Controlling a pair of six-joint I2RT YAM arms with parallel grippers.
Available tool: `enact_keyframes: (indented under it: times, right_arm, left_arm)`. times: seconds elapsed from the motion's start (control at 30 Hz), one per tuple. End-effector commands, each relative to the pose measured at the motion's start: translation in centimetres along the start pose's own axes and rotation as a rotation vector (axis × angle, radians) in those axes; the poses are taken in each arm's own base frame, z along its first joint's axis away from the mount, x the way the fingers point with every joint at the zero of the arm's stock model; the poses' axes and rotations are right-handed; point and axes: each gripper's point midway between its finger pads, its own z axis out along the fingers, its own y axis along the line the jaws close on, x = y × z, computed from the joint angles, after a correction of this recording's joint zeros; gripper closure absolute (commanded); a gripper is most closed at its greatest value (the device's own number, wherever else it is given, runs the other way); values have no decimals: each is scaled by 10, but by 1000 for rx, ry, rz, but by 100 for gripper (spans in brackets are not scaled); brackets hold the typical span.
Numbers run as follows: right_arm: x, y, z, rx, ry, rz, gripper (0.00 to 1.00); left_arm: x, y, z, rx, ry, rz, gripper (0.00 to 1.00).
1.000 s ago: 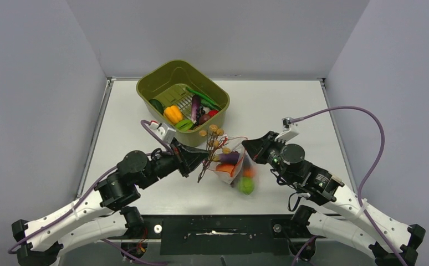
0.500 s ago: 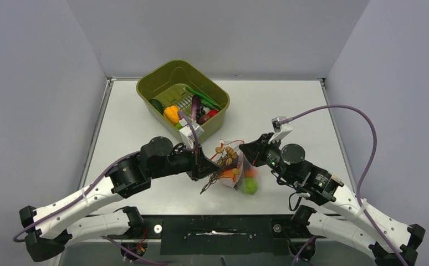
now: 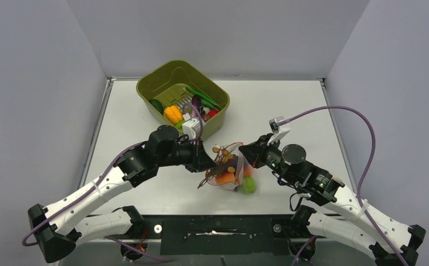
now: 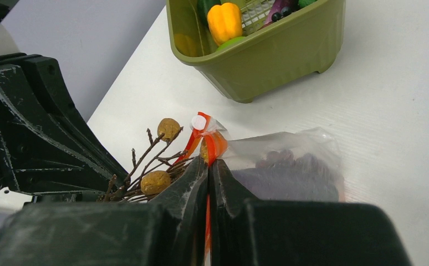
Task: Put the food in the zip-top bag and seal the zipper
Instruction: Place the fake vegetable in the zipper food storage bag.
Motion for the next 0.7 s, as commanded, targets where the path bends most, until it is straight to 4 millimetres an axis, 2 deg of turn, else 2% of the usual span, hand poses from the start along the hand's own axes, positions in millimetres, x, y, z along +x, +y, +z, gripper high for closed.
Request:
enact_keyframes:
  times: [0.0,0.37,0.5,0.67]
  right_arm:
    - [-33,15,-6,-60,-110,-18,100]
    - [-28,17,3,-61,-94,-6,100]
    - [-27,23,4,-89,-86,1,100]
    - [-27,25,1,-102,-82,-13,100]
  left_arm:
    - [-17,-27,-5,112,-25,12,100]
    - [4,-37,3,229,67,62,100]
    - [12,-26,7,212,74,68,100]
    - [12,-7,17,122,91,44,100]
